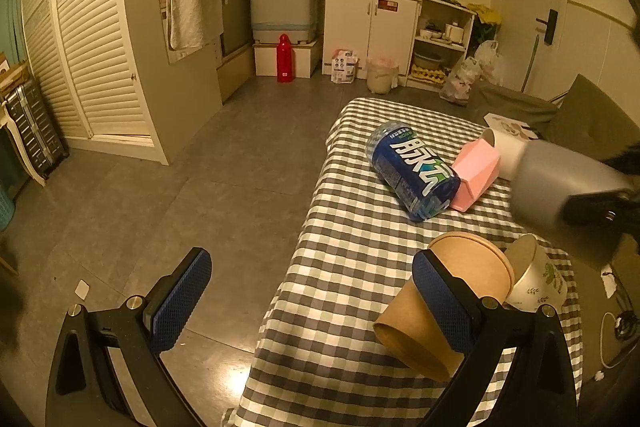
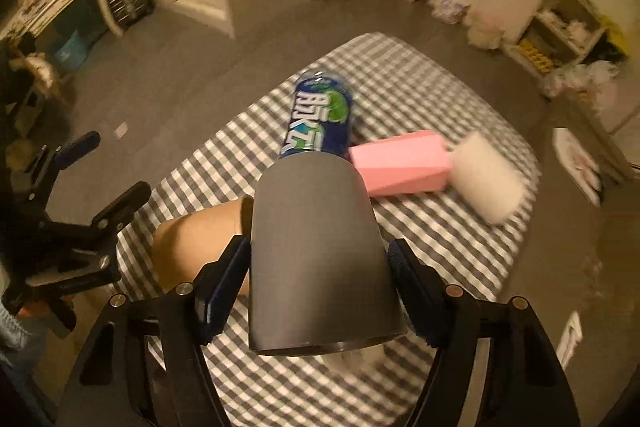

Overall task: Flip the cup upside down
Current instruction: 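Rotate the held grey cup with the right gripper, rim toward the table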

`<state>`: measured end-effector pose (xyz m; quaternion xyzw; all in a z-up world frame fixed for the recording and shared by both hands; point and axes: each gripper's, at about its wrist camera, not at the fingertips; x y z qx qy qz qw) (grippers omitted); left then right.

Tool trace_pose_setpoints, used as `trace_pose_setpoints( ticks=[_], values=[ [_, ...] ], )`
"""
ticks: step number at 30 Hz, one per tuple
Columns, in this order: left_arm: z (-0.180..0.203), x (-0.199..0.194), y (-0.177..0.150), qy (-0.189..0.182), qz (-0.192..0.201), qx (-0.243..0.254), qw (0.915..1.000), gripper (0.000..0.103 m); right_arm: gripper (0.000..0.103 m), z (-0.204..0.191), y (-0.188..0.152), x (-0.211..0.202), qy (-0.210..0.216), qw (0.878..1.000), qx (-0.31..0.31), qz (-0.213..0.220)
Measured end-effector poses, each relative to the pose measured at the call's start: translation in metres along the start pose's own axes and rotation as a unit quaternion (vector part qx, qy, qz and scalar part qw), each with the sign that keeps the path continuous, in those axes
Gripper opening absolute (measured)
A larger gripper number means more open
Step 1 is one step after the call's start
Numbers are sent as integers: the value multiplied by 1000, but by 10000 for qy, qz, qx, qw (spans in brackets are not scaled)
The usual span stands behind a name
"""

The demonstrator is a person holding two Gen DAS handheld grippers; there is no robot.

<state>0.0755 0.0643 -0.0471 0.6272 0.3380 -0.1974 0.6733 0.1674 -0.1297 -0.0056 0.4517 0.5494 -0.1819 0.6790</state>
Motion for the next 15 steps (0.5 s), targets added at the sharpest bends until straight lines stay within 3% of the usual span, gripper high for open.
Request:
trace_pose_setpoints(
  ticks=[2,6,10,15],
  values=[
    [1,-2,-1,-5,8,-2,10000,103,71,-10,-14,-12,-394,9990,202,37],
    [6,-6,-5,-23,20,73,10000,103,71,-26,-55,-15,-657,9954,679,187],
    [13,-9,-10,1,-6,213,9998,103,71,-38,-101,10,-310,9850,1663,353],
    [23,-16,-17,3,47,404,9992,103,70,-57,-126,31,-425,9782,1964,522]
  ],
)
Point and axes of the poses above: each gripper's, at about its wrist camera, not at the fingertips, and x roughly the way its jaws point, z to its right, y to its top, and after that the axes turned 4 degrees about y, right-handed
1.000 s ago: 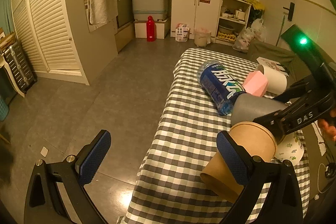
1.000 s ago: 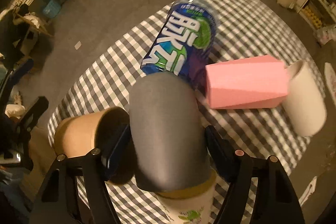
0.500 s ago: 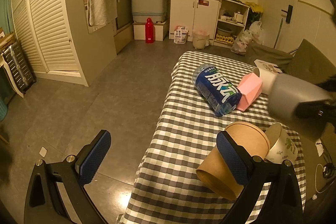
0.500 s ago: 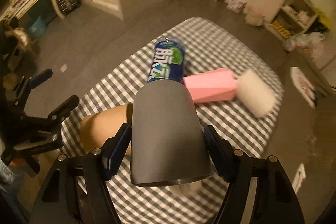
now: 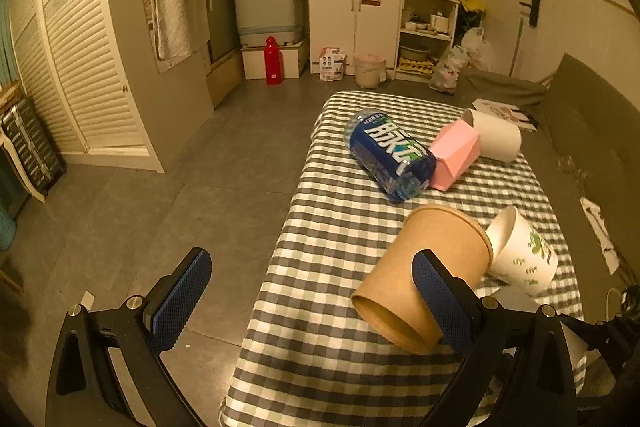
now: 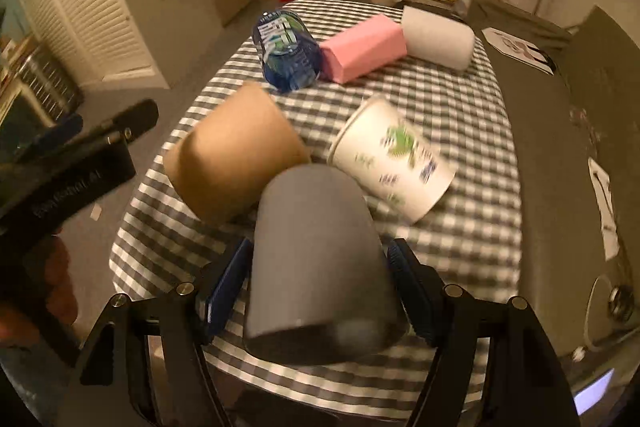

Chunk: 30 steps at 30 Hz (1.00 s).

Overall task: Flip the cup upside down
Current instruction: 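Rotate the held grey cup with the right gripper, rim toward the table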

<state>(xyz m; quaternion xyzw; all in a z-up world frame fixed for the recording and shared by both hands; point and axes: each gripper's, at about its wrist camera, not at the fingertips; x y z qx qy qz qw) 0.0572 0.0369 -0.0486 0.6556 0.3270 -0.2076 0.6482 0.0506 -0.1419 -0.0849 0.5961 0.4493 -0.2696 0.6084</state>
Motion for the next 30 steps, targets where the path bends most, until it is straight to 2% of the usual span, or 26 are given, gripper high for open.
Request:
trace_pose_setpoints(
  ticks=[5,10,15,19,22,24,30],
  values=[
    [9,-3,-11,30,-36,234,9997,103,70,-6,-16,0,-135,9998,-152,35],
    [23,-5,-21,141,-57,503,9986,103,69,1,-34,-1,-40,10000,-40,-55],
    [31,-10,-24,169,-48,687,9975,103,70,9,-31,-9,157,9997,-97,-140],
    [40,-17,-23,241,-89,819,9963,103,82,30,-17,-43,336,9992,-9,211],
    [50,-25,-21,144,-199,778,9967,103,85,44,-7,-60,184,9992,-89,341],
    [61,-31,-19,-9,-334,787,9963,103,85,56,-6,-66,-127,9989,-146,425],
    [107,-25,-12,-387,-959,949,9901,103,85,97,-10,-67,-712,9968,-85,366]
  ],
)
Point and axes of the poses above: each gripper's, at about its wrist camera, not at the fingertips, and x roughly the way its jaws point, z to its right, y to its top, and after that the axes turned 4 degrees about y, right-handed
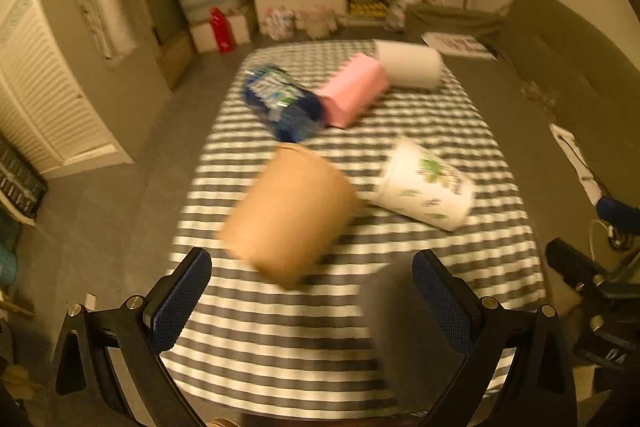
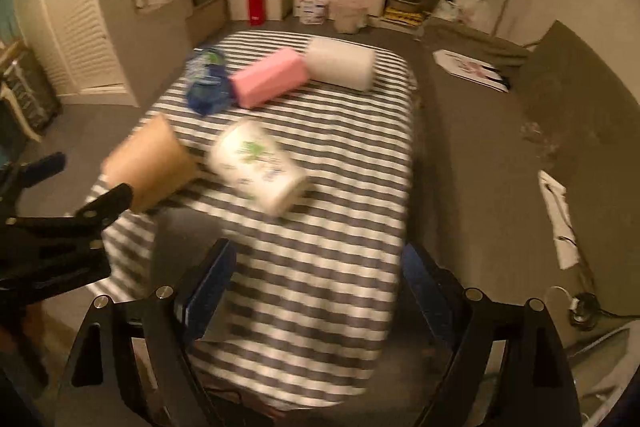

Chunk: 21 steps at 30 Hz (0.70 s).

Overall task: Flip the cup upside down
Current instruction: 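Rotate the held grey cup with the right gripper, rim toward the table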

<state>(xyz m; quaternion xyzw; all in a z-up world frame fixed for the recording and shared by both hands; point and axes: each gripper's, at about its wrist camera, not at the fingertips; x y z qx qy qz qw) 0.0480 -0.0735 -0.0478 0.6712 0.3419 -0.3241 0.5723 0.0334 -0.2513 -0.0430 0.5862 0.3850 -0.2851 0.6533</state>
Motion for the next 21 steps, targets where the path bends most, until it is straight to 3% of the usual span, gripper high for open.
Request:
trace_pose_setpoints(
  ticks=[5,8,13,17,19,20,21],
  values=[
    [29,20,6,-12,-531,308,9981,103,85,20,-4,7,10,9998,149,-88],
    [29,33,4,-157,-848,187,9961,103,85,22,-4,5,-66,9999,113,-27],
    [25,56,3,-593,-1608,-259,9849,102,85,20,-2,4,-31,10000,69,51],
    [33,65,-4,-799,-2062,-182,9751,101,85,16,-3,3,-95,9999,-31,91],
    [34,67,-6,-1001,-2162,-223,9709,94,85,16,-3,2,-99,9999,-34,130],
    [34,67,-6,-1148,-2225,-280,9677,84,85,17,-2,0,-88,9998,-12,154],
    [34,67,-5,-1263,-2303,-349,9642,81,85,17,-2,-1,-79,9998,8,173]
  ],
)
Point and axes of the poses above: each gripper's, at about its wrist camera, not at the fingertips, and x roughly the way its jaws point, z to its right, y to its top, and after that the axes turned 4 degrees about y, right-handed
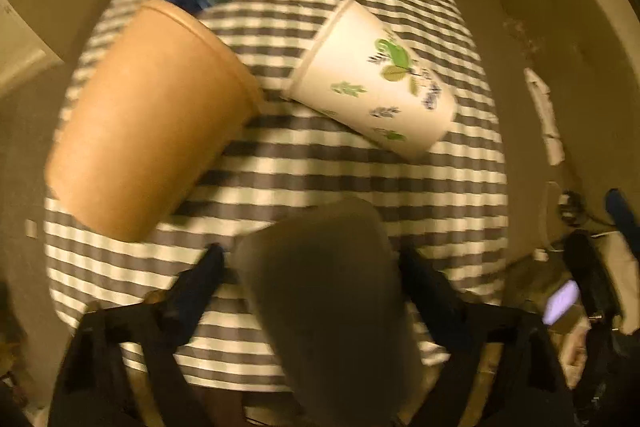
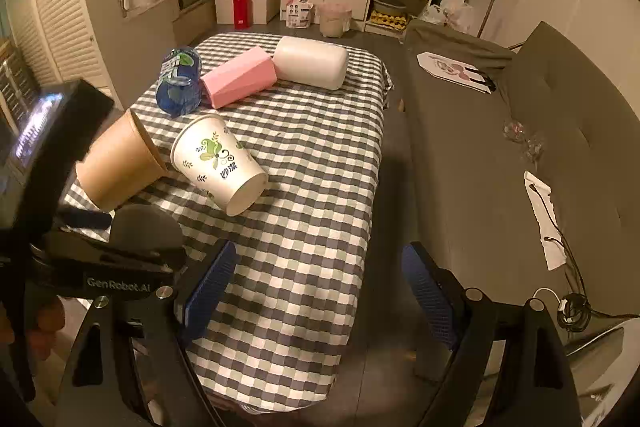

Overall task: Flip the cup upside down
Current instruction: 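Rotate the held grey cup with the right gripper, rim toward the table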

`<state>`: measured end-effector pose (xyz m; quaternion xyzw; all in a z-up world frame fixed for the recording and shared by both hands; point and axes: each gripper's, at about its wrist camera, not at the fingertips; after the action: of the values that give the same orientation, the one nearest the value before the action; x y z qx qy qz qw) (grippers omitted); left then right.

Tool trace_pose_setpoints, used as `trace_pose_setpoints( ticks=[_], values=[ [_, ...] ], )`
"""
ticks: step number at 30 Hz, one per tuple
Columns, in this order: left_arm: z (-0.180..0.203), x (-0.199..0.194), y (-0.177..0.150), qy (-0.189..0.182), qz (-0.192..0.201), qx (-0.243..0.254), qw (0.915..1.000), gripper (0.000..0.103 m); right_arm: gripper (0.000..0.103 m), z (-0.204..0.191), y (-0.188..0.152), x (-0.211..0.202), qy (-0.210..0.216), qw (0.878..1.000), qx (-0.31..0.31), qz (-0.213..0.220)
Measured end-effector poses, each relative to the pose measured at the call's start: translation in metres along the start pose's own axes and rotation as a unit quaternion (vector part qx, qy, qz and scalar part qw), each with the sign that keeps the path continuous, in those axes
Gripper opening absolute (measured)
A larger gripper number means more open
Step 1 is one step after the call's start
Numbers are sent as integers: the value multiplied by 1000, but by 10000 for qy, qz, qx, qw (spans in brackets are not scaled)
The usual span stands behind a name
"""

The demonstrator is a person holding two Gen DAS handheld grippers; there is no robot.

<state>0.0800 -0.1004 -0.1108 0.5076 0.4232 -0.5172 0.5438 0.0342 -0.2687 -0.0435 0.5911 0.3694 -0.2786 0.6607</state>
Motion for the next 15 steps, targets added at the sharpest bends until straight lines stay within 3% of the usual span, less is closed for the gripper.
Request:
trace_pose_setpoints(
  ticks=[5,9,11,15],
  values=[
    [11,-12,-1,264,283,243,9990,81,85,5,1,-6,34,9998,114,136],
    [5,-31,-3,445,869,237,9949,80,85,5,1,-10,36,9996,146,247],
    [7,-40,-6,686,1456,319,9864,80,85,5,1,-11,11,9995,148,292],
    [6,-51,-29,1052,2518,370,9613,80,85,6,2,-12,-37,9993,152,336]
  ],
)
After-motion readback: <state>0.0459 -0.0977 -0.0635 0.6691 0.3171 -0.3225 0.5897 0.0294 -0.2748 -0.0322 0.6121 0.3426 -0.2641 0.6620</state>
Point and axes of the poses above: each gripper's, at about its wrist camera, not at the fingertips, and x roughly the way its jaws point, z to its right, y to its top, and after that the axes turned 4 degrees about y, right-handed
